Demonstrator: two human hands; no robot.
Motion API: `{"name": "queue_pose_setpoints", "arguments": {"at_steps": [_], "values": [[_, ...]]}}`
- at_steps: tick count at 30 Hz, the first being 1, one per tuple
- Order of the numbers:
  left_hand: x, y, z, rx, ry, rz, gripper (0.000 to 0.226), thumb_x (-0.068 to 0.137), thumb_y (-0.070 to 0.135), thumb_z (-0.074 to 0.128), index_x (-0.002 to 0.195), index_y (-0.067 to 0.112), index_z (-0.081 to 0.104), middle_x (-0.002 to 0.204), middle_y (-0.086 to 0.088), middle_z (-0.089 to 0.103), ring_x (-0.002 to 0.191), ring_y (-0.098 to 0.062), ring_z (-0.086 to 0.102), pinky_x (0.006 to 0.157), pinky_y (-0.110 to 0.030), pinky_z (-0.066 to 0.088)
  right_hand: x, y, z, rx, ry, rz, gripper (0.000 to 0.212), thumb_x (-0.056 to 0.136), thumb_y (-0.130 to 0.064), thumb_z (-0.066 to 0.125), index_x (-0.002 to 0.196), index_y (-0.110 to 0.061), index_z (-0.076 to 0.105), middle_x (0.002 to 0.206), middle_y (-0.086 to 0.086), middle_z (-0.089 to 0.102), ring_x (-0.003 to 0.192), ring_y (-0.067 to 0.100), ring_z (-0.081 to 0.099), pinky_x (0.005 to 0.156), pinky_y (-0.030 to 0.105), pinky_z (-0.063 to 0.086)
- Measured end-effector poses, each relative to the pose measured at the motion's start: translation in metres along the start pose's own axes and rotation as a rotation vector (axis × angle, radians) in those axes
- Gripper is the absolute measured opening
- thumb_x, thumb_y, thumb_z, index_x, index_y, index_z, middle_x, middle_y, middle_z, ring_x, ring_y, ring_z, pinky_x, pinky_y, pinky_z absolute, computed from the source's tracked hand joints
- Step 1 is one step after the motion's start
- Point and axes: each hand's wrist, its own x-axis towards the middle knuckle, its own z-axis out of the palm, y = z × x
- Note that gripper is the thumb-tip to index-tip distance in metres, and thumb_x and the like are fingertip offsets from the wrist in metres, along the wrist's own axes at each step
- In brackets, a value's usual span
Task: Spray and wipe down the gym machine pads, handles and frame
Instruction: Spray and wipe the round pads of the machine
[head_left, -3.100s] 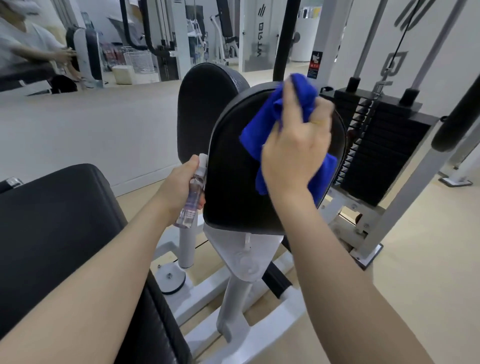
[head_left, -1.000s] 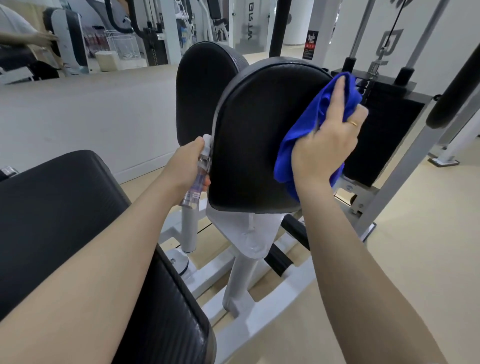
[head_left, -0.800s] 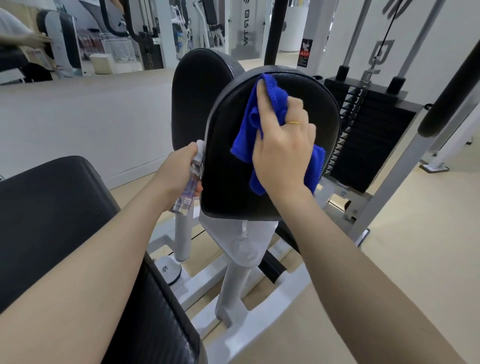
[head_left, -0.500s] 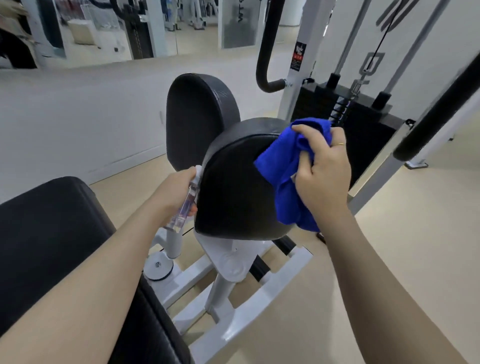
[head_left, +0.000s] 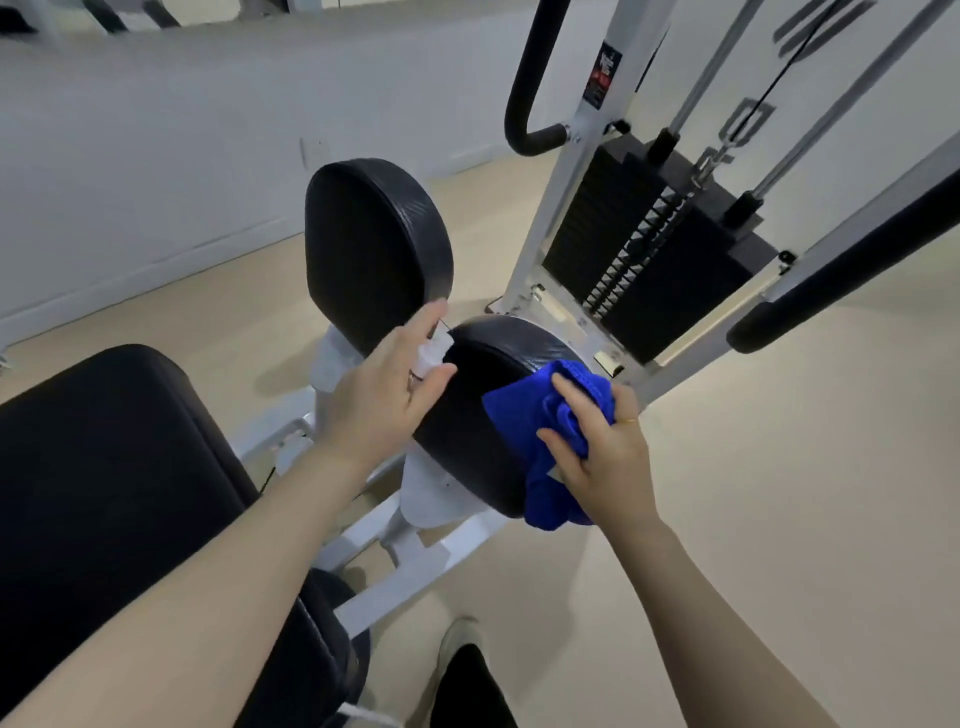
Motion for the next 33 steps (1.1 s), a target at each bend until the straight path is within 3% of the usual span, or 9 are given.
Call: {"name": "queue_pose_setpoints", "arguments": {"at_steps": [4,8,12,16,20,23,26,30,33], "values": [[-0.011,0.029,0.01,0.225,-0.099,0.269,0.041,0.096,0.047,0.03,0.135,0.033,0.03,0.085,-0.005,0.06,0.055,-0.022,0.056,0.045,-0.037,0.05,-0.005,-0.003,-0.02,0.16,-0.144,0.245,0.053,0.084,-0.024,0.067,0.133,-0.015,0.049,0.127,0.012,0.041,0.107,0.02,0.044,0.093,0.023,0.032],[0.018,0.056,0.005,0.043,-0.062,-0.131,0.036,0.097,0.034,0.042,0.132,0.028,0.041,0.115,-0.008,0.06,0.095,-0.032,0.059,0.078,-0.04,0.048,-0.02,-0.001,-0.032,0.258,-0.241,0.378,0.048,0.086,-0.019,0.066,0.131,-0.018,0.048,0.128,-0.002,0.037,0.112,0.019,0.046,0.092,0.019,0.034],[0.045,0.046,0.001,0.087,-0.082,-0.326,0.032,0.098,0.031,0.039,0.13,0.026,0.039,0.105,-0.013,0.061,0.088,-0.031,0.059,0.076,-0.042,0.049,-0.026,0.004,-0.035,0.244,-0.281,0.401,0.044,0.088,-0.019,0.063,0.128,-0.02,0.047,0.127,-0.003,0.039,0.099,0.014,0.046,0.08,0.016,0.033],[0.046,0.041,0.011,0.161,-0.209,-0.301,0.031,0.098,0.029,0.041,0.127,0.018,0.044,0.108,-0.014,0.059,0.092,-0.03,0.053,0.077,-0.041,0.045,-0.017,0.011,-0.04,0.211,-0.358,0.355,0.043,0.09,-0.022,0.06,0.129,-0.023,0.044,0.125,-0.002,0.041,0.093,0.011,0.042,0.076,0.016,0.032],[0.048,0.046,0.009,0.197,-0.175,-0.329,0.027,0.099,0.027,0.04,0.121,0.014,0.047,0.105,-0.013,0.06,0.083,-0.022,0.049,0.068,-0.034,0.038,-0.015,0.02,-0.048,0.14,-0.422,0.267,0.041,0.09,-0.02,0.058,0.129,-0.023,0.045,0.123,-0.001,0.046,0.089,0.012,0.043,0.075,0.018,0.032],[0.036,0.064,0.013,0.362,-0.165,-0.033,0.025,0.096,0.027,0.04,0.118,0.018,0.05,0.091,-0.011,0.059,0.066,-0.031,0.056,0.051,-0.033,0.038,-0.021,0.03,-0.057,0.075,-0.477,0.202,0.042,0.086,-0.01,0.058,0.125,-0.022,0.049,0.116,0.0,0.054,0.086,0.018,0.048,0.073,0.023,0.036],[0.013,0.088,0.03,0.559,-0.286,0.286,0.022,0.087,0.023,0.05,0.107,0.022,0.043,0.076,-0.006,0.05,0.034,-0.021,0.031,0.035,-0.016,0.008,-0.029,0.041,-0.064,0.073,-0.55,0.176,0.042,0.083,-0.004,0.054,0.121,-0.02,0.051,0.116,0.005,0.057,0.089,0.026,0.055,0.077,0.031,0.045],[0.002,0.093,0.046,0.695,-0.461,0.221,0.055,0.057,0.007,0.078,0.105,0.019,0.054,0.081,-0.009,0.051,0.037,-0.02,0.022,0.036,-0.018,0.015,-0.025,0.051,-0.079,0.163,-0.465,0.275,0.032,0.088,-0.003,0.05,0.117,-0.015,0.051,0.117,0.005,0.055,0.09,0.025,0.055,0.081,0.039,0.048],[0.006,0.088,0.045,0.597,-0.342,0.23,0.038,0.071,0.021,0.071,0.1,0.02,0.047,0.074,-0.008,0.05,0.03,-0.023,0.033,0.031,-0.017,0.018,-0.003,0.044,-0.083,0.231,-0.369,0.237,0.033,0.088,-0.005,0.055,0.119,-0.013,0.048,0.115,0.001,0.05,0.092,0.017,0.049,0.084,0.035,0.046]]}}
